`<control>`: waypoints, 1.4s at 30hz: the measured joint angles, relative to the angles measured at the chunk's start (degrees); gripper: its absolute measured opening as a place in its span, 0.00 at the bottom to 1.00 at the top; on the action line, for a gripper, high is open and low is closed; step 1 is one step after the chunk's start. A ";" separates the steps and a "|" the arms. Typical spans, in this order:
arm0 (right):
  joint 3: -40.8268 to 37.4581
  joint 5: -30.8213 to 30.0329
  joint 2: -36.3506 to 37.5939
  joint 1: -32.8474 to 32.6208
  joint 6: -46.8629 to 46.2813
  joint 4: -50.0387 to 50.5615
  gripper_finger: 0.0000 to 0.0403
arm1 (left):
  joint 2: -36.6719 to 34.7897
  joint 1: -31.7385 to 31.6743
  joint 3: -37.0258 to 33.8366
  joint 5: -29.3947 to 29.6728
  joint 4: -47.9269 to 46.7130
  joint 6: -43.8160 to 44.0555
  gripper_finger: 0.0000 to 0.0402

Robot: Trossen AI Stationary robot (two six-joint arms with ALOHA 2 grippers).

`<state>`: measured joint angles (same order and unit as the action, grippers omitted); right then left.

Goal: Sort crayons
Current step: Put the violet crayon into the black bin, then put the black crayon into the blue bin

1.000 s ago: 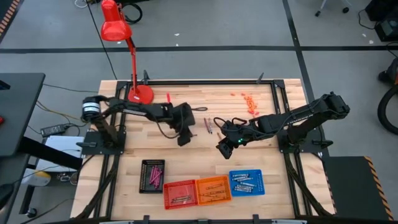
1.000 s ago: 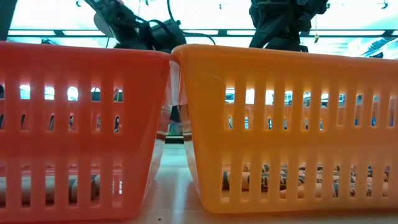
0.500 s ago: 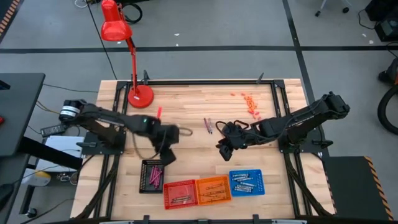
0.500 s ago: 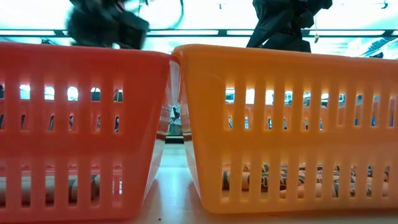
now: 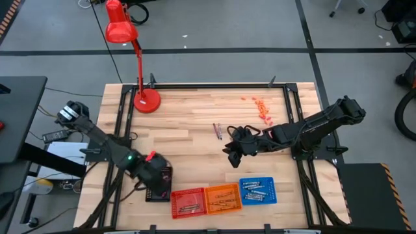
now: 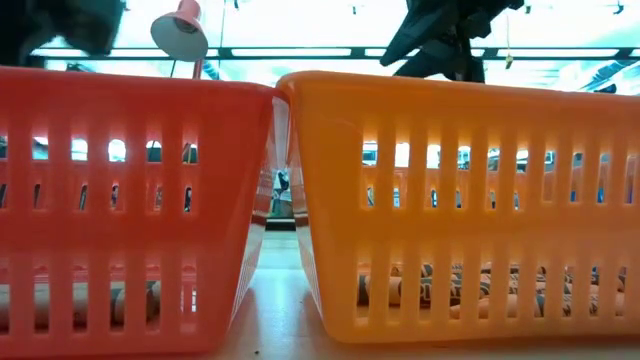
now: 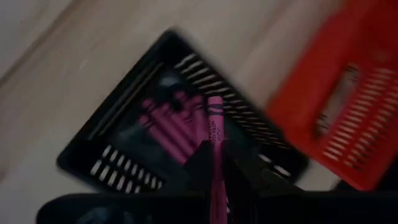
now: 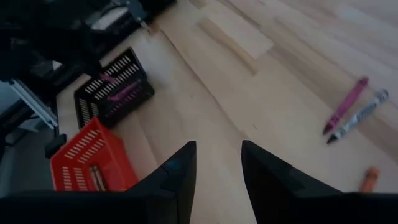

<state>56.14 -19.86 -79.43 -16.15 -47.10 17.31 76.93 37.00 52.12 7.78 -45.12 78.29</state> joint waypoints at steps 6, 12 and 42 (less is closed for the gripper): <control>0.02 -0.13 -0.01 0.73 2.73 -3.28 0.33 | 0.00 5.11 -4.56 7.80 0.11 13.61 0.09; 0.01 0.26 -0.03 2.47 4.68 -5.49 0.33 | 0.00 5.09 -8.02 8.09 2.98 17.13 0.10; 0.01 0.84 -0.12 6.16 7.72 -7.57 0.33 | -8.63 -21.79 -7.15 3.89 10.03 -26.65 0.29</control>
<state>56.15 -19.01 -79.55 -9.99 -39.39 9.74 68.29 15.21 44.97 11.67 -35.10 51.64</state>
